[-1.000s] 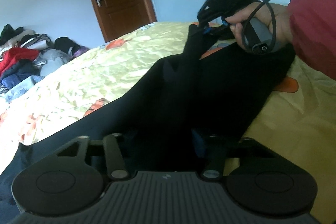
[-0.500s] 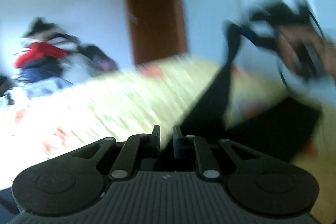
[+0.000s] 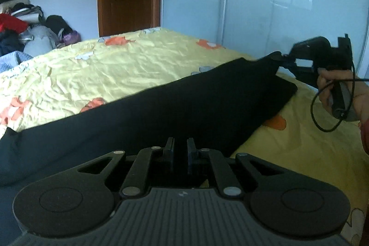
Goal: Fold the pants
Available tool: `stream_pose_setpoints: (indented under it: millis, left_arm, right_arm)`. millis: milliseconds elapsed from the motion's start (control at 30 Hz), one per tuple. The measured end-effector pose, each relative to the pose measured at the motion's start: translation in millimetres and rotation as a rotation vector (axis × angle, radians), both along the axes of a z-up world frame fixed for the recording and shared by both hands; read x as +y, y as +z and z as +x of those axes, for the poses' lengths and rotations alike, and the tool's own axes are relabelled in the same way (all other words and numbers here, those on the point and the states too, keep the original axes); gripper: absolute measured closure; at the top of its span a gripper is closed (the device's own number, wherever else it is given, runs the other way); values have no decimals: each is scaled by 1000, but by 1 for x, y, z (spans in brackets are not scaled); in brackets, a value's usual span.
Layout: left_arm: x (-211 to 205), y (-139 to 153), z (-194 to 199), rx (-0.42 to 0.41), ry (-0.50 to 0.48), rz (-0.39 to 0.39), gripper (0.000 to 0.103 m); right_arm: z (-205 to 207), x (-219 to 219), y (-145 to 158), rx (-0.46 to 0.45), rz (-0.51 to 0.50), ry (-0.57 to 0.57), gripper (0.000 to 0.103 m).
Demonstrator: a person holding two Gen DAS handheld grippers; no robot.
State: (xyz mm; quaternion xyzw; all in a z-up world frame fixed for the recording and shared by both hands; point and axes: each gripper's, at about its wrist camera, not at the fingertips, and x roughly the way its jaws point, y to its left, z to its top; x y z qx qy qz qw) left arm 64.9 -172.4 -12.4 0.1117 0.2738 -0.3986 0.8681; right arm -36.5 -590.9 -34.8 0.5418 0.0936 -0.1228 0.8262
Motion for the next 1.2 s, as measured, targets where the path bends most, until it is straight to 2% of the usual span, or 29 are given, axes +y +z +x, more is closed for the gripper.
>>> stream_pose_setpoints:
  millis: [67,167,333,433,500,533,600,667,733,800,867,900,933,1000,1100,1200]
  left_arm:
    - [6,4,3,8,18,-12,83]
    - [18,7,8,10,56,-22,83]
    - [37,6,15,-13,122,25,81]
    - [51,7,18,-32,176,45,61]
    - [57,5,22,-38,204,65,40]
    - [59,3,23,-36,205,89,38]
    - [60,-2,23,-32,189,143,37]
    - [60,-8,20,-34,173,184,37]
    - [62,-11,15,-32,151,197,38]
    - [61,-12,10,-44,141,192,38]
    - [60,-13,7,-50,140,193,37]
    - [61,-14,7,-48,137,197,37]
    - [61,-15,6,-50,135,198,37]
    - [67,-15,2,-66,134,188,37]
    - [80,-14,-1,-91,178,148,34]
    - [93,-15,3,-74,250,87,33]
  right_arm:
    - [-9,2,-4,11,-6,-19,98]
    - [-17,6,-3,0,-19,-33,98]
    - [-21,8,4,13,-59,-46,98]
    - [-20,11,8,45,-69,-46,98]
    - [-21,13,9,85,-95,-38,98]
    - [-20,14,9,127,-111,-19,97]
    - [-22,21,13,212,-183,-42,93]
    - [-27,33,24,265,-289,-113,93]
    - [-30,46,36,234,-371,-124,93]
    - [-21,57,42,190,-399,-12,93]
    - [-2,68,42,166,-377,165,79]
    - [7,72,37,162,-346,234,64]
    - [14,74,31,178,-319,270,53]
    - [16,74,22,222,-284,234,53]
    - [-13,61,17,172,-190,72,53]
    - [-29,55,18,205,-168,38,51]
